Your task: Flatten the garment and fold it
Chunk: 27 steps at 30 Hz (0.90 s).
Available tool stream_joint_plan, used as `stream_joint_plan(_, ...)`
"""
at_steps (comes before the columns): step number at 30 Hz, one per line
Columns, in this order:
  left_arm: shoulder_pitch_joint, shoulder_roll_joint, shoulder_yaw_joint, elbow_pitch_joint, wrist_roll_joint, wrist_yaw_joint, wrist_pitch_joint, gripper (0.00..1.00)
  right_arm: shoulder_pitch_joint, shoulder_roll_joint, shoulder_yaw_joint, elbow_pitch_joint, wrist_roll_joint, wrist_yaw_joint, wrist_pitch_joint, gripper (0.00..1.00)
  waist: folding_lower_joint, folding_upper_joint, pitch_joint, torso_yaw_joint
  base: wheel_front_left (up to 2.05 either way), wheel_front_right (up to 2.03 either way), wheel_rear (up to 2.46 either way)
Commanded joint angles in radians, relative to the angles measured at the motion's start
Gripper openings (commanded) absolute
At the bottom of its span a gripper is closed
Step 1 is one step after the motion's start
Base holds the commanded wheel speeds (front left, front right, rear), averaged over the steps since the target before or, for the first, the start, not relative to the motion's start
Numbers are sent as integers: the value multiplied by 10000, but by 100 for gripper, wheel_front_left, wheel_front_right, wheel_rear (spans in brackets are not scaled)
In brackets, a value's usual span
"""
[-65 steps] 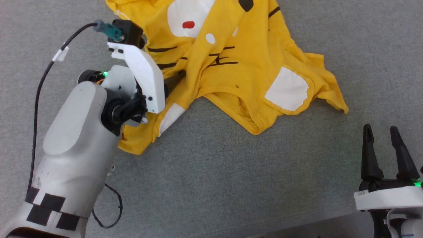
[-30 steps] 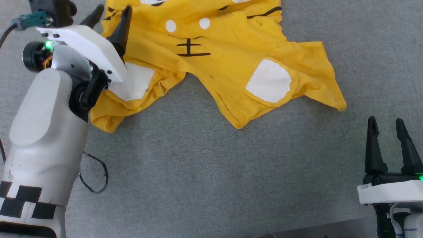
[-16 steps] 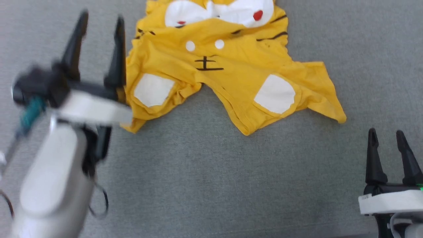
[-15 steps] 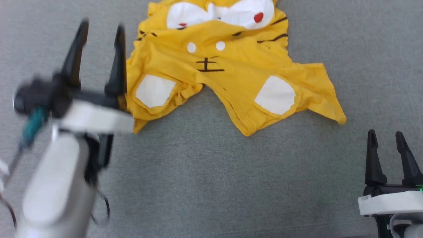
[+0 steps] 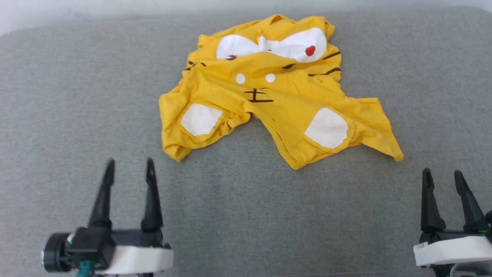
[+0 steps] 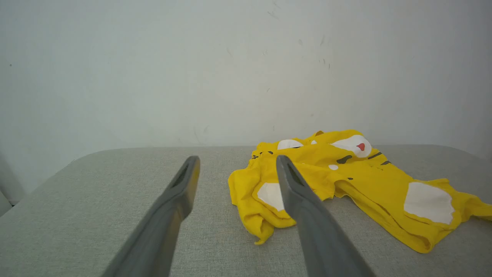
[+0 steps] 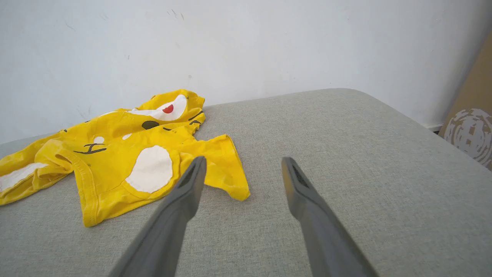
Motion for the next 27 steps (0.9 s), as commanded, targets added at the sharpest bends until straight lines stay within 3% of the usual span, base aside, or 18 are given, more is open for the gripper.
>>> stream_joint_plan(1,146,-21,-24,152,186,-132,-46,100,77,20,36,23,-39,-9,-45,100,3,0,-172,168,0,0,0)
stream_joint_plan(10,340,-586,360,383,413,-729,-46,100,103,20,127,-7,-205,-9,-28,100,3,0,-312,429,0,0,0)
stream_joint_plan(15,197,-763,563,301,570,-987,-47,100,-545,20,142,-366,-554,-9,546,100,3,0,-108,464,0,0,0)
stream_joint_plan(20,34,-960,626,310,609,-1269,-47,100,-1490,20,-83,-453,-897,-9,2102,100,3,0,138,465,0,0,0)
stream_joint_plan(27,-195,-1149,735,410,670,-1563,-47,100,-2662,-107,229,-71,-1063,-9,5417,100,3,0,409,522,0,0,0)
